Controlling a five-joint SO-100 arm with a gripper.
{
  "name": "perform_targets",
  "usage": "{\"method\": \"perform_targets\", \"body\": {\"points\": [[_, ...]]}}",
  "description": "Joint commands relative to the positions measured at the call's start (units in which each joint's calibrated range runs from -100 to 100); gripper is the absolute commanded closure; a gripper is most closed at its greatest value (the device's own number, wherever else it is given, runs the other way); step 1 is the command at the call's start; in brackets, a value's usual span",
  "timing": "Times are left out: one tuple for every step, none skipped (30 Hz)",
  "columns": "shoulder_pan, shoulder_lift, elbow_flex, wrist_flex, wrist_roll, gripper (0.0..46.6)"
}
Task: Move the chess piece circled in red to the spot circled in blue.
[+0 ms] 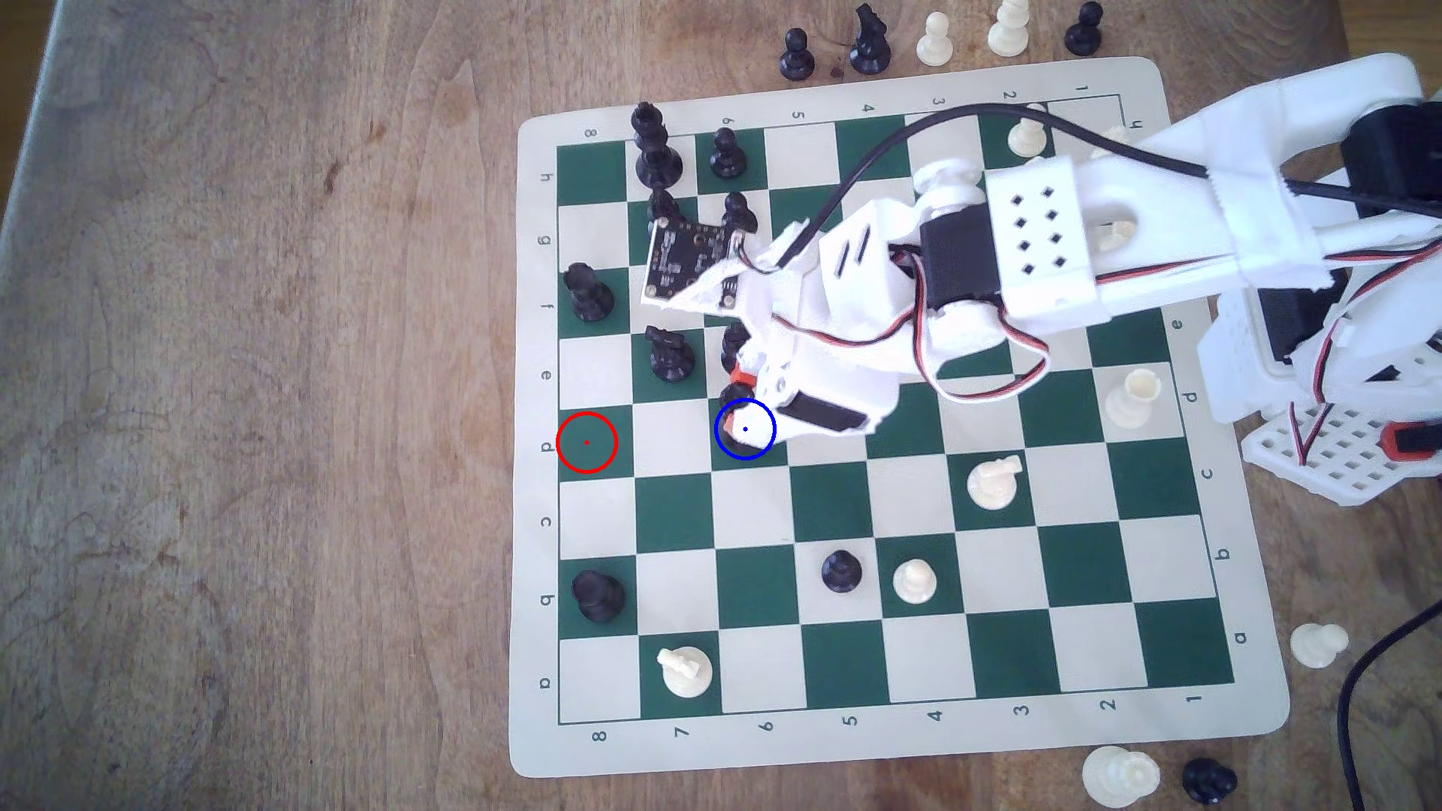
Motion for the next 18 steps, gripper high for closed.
{"method": "perform_targets", "body": {"points": [[0.42, -0.84, -2.11, -1.10, -0.05, 42.2], [0.50, -0.84, -2.02, -1.10, -0.10, 42.2], [0.50, -0.75, -2.02, -1.10, -0.10, 42.2], [0.50, -0.58, -1.93, -1.10, -0.10, 42.2], [0.50, -0.50, -1.93, -1.10, -0.15, 42.1], [0.50, -0.16, -2.02, -1.10, -0.24, 41.7], [0.50, -0.07, -2.11, -1.02, -0.24, 41.4], [0.50, 0.01, -2.11, -1.02, -0.29, 40.5], [0.50, 0.01, -2.11, -1.02, -0.29, 40.3], [0.42, 0.09, -2.11, -1.02, -0.29, 40.3], [0.34, 0.18, -2.21, -1.02, -0.29, 40.3], [0.34, 0.26, -2.21, -1.02, -0.29, 40.4], [0.26, 0.35, -2.21, -1.02, -0.34, 40.4], [0.18, 0.43, -2.21, -1.02, -0.34, 40.4], [0.18, 0.77, -2.30, -1.02, -0.39, 40.3], [0.18, 0.94, -2.30, -1.02, -0.39, 40.1], [0.18, 1.11, -2.30, -1.10, -0.44, 39.5], [0.26, 1.20, -2.30, -1.18, -0.49, 38.7]]}}
